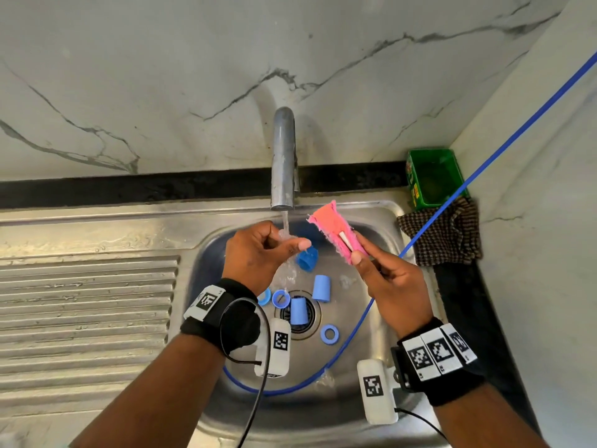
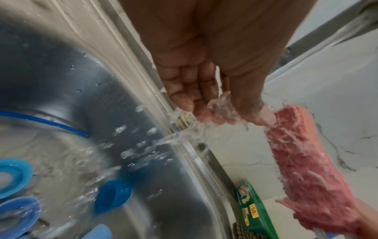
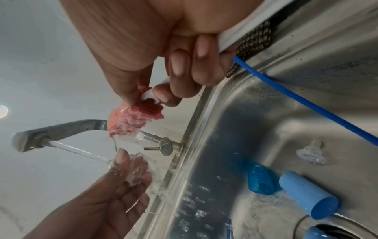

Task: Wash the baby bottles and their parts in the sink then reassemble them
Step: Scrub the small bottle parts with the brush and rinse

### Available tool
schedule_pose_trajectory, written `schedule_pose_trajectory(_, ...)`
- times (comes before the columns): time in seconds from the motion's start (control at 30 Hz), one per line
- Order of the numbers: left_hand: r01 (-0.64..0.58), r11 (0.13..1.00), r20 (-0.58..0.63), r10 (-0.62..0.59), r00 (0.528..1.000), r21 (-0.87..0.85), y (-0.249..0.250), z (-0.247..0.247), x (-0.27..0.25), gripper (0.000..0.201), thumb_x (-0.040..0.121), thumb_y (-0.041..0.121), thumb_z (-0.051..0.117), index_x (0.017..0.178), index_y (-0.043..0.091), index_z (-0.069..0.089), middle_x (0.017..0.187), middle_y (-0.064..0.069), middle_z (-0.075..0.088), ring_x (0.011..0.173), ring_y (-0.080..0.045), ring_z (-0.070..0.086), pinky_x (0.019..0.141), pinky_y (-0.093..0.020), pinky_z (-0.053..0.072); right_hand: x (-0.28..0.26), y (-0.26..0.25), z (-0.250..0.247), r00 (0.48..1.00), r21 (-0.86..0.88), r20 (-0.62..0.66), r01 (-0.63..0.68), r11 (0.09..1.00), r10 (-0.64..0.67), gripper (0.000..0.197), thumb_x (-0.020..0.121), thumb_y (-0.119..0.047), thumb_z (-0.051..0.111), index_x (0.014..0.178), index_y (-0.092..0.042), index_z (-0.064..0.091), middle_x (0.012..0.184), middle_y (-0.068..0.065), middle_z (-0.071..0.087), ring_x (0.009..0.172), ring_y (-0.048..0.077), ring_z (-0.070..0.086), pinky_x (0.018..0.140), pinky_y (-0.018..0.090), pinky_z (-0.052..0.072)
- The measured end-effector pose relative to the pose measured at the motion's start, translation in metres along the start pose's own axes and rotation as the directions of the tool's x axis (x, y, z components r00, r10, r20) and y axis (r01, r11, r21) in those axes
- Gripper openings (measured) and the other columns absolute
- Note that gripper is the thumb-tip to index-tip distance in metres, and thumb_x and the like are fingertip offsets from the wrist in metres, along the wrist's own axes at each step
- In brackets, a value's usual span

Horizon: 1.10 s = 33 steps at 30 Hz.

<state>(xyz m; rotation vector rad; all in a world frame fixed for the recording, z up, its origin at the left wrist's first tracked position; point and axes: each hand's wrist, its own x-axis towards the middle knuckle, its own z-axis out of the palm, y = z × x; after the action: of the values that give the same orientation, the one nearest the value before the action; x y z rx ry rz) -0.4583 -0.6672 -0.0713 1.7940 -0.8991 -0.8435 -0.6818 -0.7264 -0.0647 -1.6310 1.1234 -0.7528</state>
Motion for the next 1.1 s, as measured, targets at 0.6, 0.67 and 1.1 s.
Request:
schedule_pose_trajectory(0.6,-0.01,1.0,-0.064,0.008,0.998,-0.028,0.047,-0.012,-0.02,0.019,0.08,0.02,0.084,0.079,0.017,0.066,0.079,-0.002,0.076,0.07,-0.019,0.072,0.067,-0.035,0.06,-0.04,-0.049,-0.013,0.998,0.18,-0.058,0.032,0.983,-0.022,0.031,0.094,-0.034,0.065,0.121,-0.05,0.066,0.057,-0.013,0.055,0.056,0.014,0.032,0.05,0.027,0.034)
schedule_pose_trajectory(0.67,-0.01,0.996,-0.126,0.021,0.992,0.091,0.052,-0.013,-0.022,0.033,0.075,0.035,0.088,0.073,0.021,0.058,0.075,0.002,0.071,0.066,-0.013,0.064,0.058,-0.021,0.05,-0.042,-0.052,-0.01,0.998,0.231,-0.07,0.01,0.973,0.007,0.03,0.095,-0.031,0.066,0.12,-0.048,0.067,0.061,-0.01,0.057,0.056,0.016,0.032,0.046,0.023,0.035)
schedule_pose_trajectory(1.1,0.557,0.253,0.44,-0.397,0.805,-0.791,0.046,-0.023,-0.016,0.026,0.102,0.024,0.051,0.1,0.003,0.065,0.08,-0.012,0.075,0.061,-0.016,0.072,0.054,-0.023,0.059,-0.058,-0.06,-0.007,0.994,0.368,-0.072,-0.055,0.928,0.087,0.028,0.097,-0.022,0.064,0.12,-0.038,0.069,0.058,0.0,0.043,0.045,0.006,0.03,0.039,0.015,0.029)
